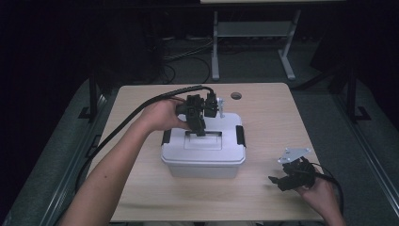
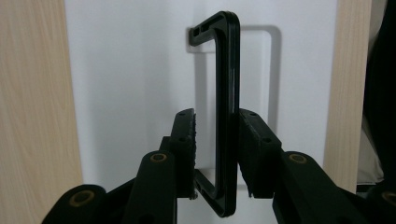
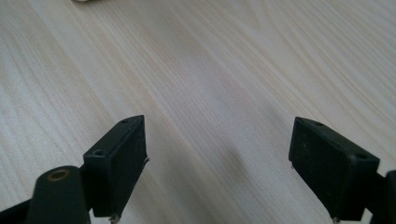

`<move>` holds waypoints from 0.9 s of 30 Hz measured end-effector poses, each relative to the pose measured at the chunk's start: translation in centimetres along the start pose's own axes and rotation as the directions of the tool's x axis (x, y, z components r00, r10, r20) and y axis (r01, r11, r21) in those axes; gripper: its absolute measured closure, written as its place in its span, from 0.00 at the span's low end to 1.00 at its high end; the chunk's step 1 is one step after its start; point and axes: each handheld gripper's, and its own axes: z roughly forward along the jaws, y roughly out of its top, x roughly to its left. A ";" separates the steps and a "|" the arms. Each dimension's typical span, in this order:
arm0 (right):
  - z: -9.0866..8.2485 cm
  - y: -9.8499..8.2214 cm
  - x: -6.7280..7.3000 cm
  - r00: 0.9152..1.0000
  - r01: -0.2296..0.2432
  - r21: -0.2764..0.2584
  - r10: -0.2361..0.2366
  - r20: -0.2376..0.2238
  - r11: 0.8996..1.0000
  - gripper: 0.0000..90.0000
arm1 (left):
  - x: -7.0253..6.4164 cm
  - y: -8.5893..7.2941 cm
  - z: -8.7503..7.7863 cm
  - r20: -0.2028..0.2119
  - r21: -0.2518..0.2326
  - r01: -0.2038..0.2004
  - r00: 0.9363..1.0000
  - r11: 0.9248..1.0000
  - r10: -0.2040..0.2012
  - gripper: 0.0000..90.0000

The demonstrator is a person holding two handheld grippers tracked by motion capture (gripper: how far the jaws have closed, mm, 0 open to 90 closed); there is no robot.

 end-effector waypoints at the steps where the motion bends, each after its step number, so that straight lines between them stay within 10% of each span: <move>1: 0.0 0.0 0.0 1.000 0.000 -0.001 0.000 0.001 1.000 0.21 | -0.1 -0.1 -0.1 0.003 -0.005 0.005 1.000 1.000 -0.005 0.74; 27: 0.2 0.4 0.1 1.000 0.004 0.011 -0.004 0.000 1.000 0.21 | -1.1 -3.7 -0.9 0.019 -0.053 0.035 0.999 0.998 -0.034 0.59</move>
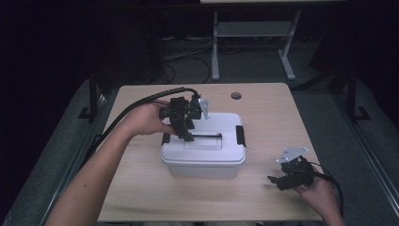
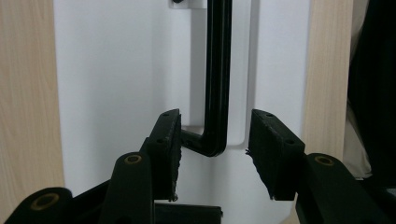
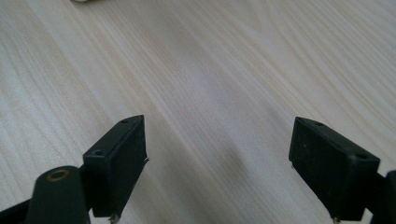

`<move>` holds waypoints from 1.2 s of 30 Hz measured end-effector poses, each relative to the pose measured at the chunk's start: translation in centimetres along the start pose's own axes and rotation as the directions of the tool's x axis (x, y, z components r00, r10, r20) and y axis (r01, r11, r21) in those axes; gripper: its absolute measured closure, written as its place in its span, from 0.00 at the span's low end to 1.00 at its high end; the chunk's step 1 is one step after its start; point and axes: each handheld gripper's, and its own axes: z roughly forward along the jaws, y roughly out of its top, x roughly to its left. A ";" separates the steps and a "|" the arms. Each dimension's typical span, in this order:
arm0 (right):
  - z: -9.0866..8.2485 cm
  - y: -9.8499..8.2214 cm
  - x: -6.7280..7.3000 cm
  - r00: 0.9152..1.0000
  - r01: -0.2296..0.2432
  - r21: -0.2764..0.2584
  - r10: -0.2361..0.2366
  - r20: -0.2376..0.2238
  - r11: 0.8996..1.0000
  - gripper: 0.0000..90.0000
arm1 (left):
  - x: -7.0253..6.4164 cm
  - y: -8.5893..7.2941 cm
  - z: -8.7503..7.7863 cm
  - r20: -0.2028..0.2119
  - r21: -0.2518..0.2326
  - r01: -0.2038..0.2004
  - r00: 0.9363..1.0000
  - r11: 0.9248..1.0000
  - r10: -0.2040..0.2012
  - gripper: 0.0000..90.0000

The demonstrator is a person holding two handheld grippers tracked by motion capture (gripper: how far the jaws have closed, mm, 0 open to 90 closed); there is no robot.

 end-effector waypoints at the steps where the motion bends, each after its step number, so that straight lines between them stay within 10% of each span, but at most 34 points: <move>1: 0.0 0.0 0.0 1.000 0.001 0.002 -0.001 -0.001 1.000 0.21 | 0.0 -0.2 0.0 0.002 0.006 0.005 1.000 1.000 -0.005 0.59; 36: 0.2 0.3 -0.1 1.000 -0.002 0.021 0.002 -0.003 1.000 0.21 | -0.9 -4.6 -1.1 -0.024 -0.037 0.053 0.998 0.998 -0.054 0.49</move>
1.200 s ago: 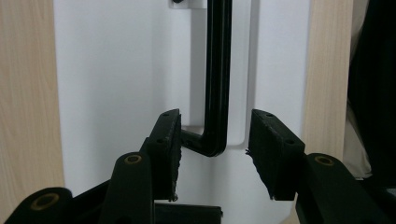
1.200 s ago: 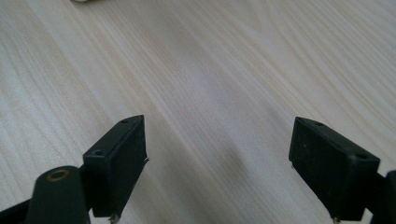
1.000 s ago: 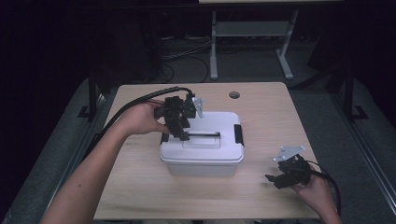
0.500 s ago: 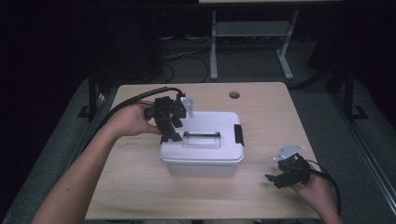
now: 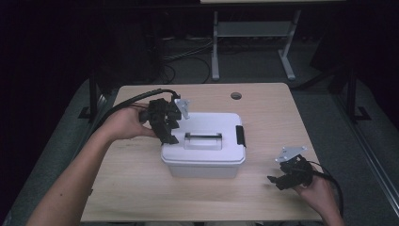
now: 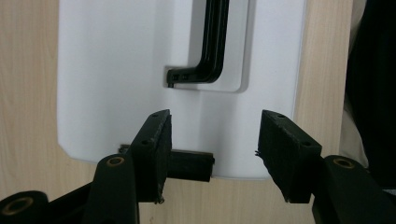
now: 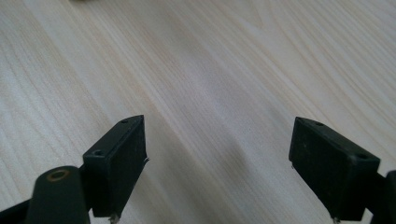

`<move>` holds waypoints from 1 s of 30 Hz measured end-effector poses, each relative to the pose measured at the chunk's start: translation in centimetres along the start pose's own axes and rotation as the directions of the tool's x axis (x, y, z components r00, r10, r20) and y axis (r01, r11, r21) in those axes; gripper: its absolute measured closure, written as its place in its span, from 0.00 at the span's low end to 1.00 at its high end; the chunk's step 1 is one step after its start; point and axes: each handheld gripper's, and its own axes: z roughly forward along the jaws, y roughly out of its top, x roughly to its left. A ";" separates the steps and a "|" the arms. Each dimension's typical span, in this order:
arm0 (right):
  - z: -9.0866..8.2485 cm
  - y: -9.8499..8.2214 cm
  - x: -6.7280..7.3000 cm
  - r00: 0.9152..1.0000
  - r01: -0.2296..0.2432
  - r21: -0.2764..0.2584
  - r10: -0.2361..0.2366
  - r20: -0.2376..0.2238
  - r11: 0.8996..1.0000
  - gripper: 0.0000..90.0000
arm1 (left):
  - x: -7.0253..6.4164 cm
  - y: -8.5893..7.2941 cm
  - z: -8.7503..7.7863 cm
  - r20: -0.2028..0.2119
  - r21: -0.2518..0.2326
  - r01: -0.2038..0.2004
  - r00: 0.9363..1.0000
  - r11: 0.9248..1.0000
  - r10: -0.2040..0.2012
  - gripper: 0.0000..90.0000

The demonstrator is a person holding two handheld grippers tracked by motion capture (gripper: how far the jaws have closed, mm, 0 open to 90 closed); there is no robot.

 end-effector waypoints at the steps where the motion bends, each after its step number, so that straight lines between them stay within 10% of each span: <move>1: 0.0 0.0 0.0 1.000 -0.001 0.001 0.001 0.000 1.000 0.21 | 0.0 -0.2 0.0 0.001 -0.003 0.003 1.000 1.000 -0.003 0.49; 30: 0.1 0.1 0.1 1.000 0.002 0.010 -0.002 0.002 1.000 0.20 | -0.6 -4.6 -0.2 -0.031 -0.015 0.090 0.995 0.996 -0.090 0.35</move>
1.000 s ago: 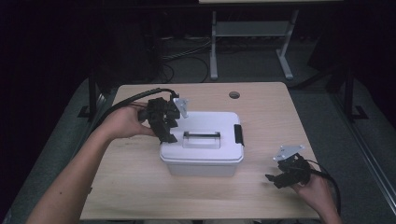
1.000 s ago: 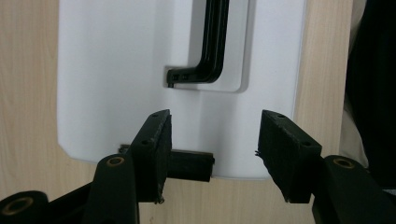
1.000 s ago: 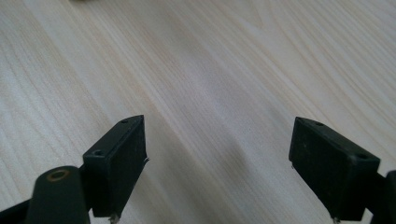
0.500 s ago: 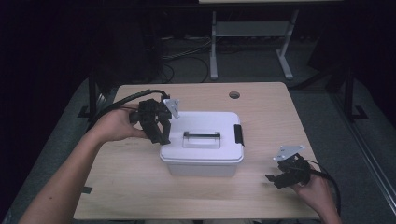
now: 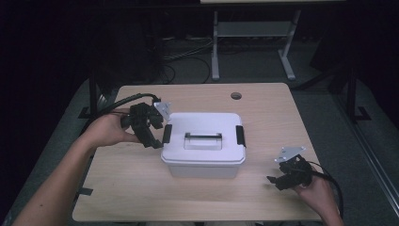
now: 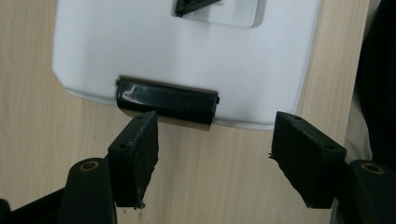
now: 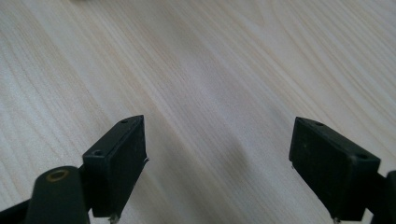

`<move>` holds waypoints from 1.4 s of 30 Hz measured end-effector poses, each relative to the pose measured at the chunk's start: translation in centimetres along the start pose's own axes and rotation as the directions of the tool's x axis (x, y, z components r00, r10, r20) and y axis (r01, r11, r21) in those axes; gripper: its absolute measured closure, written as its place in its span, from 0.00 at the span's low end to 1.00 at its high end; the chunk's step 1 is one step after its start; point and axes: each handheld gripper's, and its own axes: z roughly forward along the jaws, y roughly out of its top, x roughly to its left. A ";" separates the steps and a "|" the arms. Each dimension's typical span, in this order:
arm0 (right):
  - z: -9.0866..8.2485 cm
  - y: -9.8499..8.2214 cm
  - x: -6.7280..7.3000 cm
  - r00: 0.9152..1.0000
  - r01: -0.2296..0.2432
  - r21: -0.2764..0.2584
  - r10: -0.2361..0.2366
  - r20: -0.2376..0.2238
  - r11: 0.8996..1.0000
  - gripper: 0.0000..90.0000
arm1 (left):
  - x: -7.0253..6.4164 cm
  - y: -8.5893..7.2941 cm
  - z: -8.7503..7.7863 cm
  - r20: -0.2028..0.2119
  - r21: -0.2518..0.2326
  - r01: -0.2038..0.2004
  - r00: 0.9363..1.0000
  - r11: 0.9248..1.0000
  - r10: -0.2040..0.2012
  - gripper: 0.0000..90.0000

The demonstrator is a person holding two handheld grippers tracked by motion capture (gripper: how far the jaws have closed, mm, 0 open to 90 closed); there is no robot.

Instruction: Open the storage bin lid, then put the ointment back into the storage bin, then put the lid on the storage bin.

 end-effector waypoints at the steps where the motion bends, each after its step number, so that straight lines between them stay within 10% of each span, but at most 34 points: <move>1: 0.0 0.0 0.0 1.000 0.000 0.000 0.000 0.001 1.000 0.20 | 0.0 -0.1 0.0 -0.001 0.000 -0.001 1.000 1.000 0.001 0.35; 42: -0.2 0.0 0.0 1.000 -0.003 0.001 0.003 0.004 1.000 0.20 | -0.5 -4.1 1.3 0.000 -0.017 0.054 0.999 0.998 -0.054 0.32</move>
